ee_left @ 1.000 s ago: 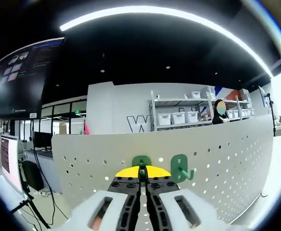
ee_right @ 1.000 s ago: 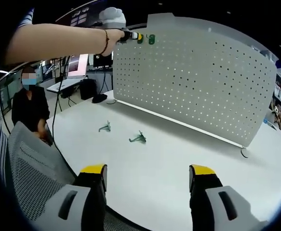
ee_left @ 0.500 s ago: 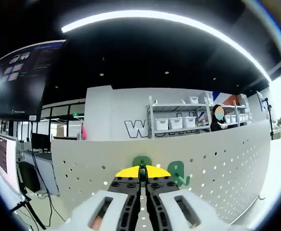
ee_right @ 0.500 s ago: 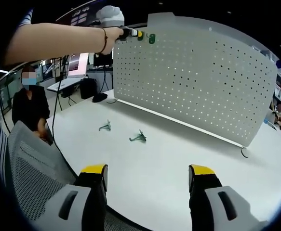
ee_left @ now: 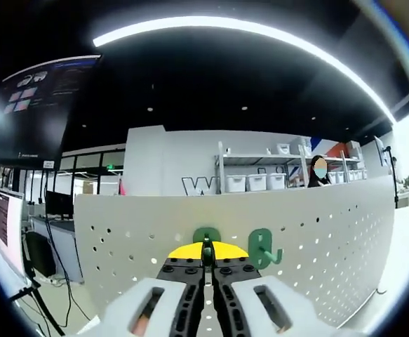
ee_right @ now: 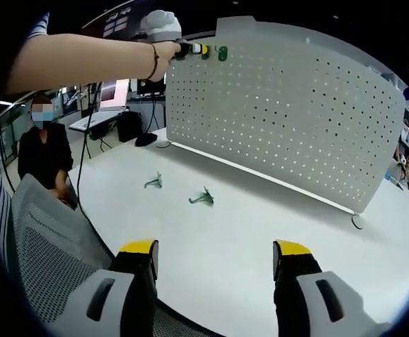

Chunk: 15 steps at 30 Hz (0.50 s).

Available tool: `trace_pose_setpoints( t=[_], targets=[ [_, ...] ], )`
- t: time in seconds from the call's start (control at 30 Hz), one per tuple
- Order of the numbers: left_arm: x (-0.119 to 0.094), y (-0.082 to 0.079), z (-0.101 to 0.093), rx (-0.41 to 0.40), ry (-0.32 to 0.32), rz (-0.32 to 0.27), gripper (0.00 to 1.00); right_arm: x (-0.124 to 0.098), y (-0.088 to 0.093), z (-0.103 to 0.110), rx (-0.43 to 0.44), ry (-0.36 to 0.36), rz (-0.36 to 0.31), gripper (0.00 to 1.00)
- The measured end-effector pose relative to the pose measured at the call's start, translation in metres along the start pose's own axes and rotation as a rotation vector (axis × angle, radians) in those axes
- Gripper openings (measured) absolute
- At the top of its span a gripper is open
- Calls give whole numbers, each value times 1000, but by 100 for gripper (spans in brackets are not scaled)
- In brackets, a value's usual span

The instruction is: Insert the hook assembly into the mounting plate slot until the hook locks in place.

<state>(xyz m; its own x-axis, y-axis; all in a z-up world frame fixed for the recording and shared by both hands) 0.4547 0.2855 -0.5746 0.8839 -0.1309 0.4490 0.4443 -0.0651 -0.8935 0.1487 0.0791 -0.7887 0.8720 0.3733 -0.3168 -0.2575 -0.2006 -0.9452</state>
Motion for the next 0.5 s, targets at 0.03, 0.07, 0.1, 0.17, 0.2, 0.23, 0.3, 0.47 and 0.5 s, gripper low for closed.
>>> trace_pose_setpoints(
  t=[0.03,0.07,0.1,0.17,0.2,0.23,0.3,0.47,0.5],
  targets=[
    [0,1,0,8,-1,4,1,0,0,0,-2,0,1,64],
    [0,1,0,6,0,3,1,0,0,0,-3,1,2,64],
    [0,1,1,2,-3,5,1,0,0,0,-2,2,2,64],
    [-1,4,0,10,-3,13,1,0,0,-1,-3,3,2,64],
    [-2,6,0,9,-5,13,1,0,0,-1,-3,3,3,64],
    [-2,6,1,5,-8,6,1,0,0,-1,-3,3,4,64],
    [-2,6,1,8,-11,3,1,0,1,-1,-3,4,5,64],
    [-2,6,2,28,-5,14,1,0,1,-1,-7,4,5,64],
    [-2,6,2,26,-4,16,1,0,1,-1,-8,4,5,64]
  ],
)
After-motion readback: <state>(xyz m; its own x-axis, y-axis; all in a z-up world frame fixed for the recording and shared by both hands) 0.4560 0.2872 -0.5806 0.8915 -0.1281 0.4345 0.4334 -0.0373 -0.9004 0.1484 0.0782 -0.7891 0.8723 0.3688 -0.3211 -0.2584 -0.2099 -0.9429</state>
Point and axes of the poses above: the point that each gripper's makers call its tool centre point, and the gripper's own axes: x roughly forward along the fingers, z roughly to its left, y roughly out of its underside, the point moved 3 cm from there along -x, roughly backward along the fingers, and after that the axes turned 14 degrees about -z, right-handed, at the moved point
